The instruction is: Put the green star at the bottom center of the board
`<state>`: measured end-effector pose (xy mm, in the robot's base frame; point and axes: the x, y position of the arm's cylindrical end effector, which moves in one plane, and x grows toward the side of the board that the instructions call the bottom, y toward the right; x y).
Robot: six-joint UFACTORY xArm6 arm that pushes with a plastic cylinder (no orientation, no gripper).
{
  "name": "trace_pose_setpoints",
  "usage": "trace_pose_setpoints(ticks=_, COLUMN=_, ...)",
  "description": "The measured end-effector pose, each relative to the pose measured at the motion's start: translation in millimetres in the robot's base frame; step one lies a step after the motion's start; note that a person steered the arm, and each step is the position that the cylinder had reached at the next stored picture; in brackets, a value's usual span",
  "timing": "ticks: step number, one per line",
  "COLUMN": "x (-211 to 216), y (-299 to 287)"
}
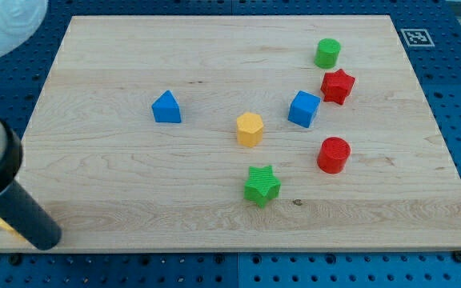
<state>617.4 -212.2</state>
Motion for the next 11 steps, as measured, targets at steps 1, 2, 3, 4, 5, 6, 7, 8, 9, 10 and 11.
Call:
trace_pose_setpoints(ticks=1, x=0, y=39)
trace_pose_setpoints(ticks=2, x=0, y=76)
trace_pose_setpoints(ticks=3, x=0, y=113)
trace_pose_setpoints(ticks=4, x=0, y=115)
trace_pose_setpoints(ticks=5, x=-31, y=126)
trace_pose_setpoints(ticks=6, x=-45, y=127)
trace_pose_setpoints(ticks=7, x=-55, y=131)
trace_pose_setpoints(ticks=8, x=-62, y=133)
trace_pose_setpoints(ticks=9, x=-62, y=161)
trace_pose_setpoints(ticks=10, x=-62, y=165)
trace_pose_setpoints(ticks=11, x=-62, y=178)
